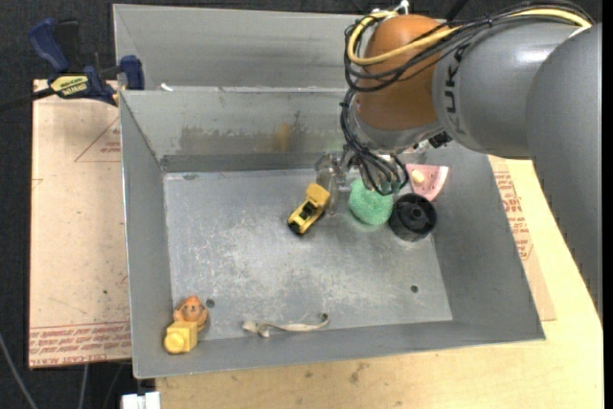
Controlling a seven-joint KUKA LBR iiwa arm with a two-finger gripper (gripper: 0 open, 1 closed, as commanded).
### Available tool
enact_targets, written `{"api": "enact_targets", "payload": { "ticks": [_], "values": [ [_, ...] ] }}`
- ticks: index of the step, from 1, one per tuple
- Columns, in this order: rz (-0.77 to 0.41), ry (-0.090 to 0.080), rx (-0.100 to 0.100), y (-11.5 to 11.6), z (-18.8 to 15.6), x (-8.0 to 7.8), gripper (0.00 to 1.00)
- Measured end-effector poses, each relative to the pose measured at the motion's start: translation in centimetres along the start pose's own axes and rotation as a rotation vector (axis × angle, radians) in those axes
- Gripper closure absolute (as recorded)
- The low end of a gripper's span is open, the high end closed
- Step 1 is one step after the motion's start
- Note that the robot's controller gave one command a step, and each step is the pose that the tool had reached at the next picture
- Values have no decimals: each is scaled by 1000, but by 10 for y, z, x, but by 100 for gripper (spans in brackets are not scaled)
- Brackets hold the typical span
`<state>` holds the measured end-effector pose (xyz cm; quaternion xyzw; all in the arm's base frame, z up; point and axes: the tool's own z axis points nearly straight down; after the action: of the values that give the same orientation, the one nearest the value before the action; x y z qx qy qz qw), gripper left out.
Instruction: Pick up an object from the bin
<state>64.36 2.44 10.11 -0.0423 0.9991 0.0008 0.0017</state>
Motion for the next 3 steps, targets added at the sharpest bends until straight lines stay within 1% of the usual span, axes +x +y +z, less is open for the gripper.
{"api": "enact_targets", "payload": {
  "ticks": [1, 2, 3],
  "values": [
    [-3, 7, 0, 0, -5, 3, 100],
    [-231, 2, -1, -16, 32, 7, 100],
    [-231, 1, 0, -16, 31, 7, 100]
  ]
}}
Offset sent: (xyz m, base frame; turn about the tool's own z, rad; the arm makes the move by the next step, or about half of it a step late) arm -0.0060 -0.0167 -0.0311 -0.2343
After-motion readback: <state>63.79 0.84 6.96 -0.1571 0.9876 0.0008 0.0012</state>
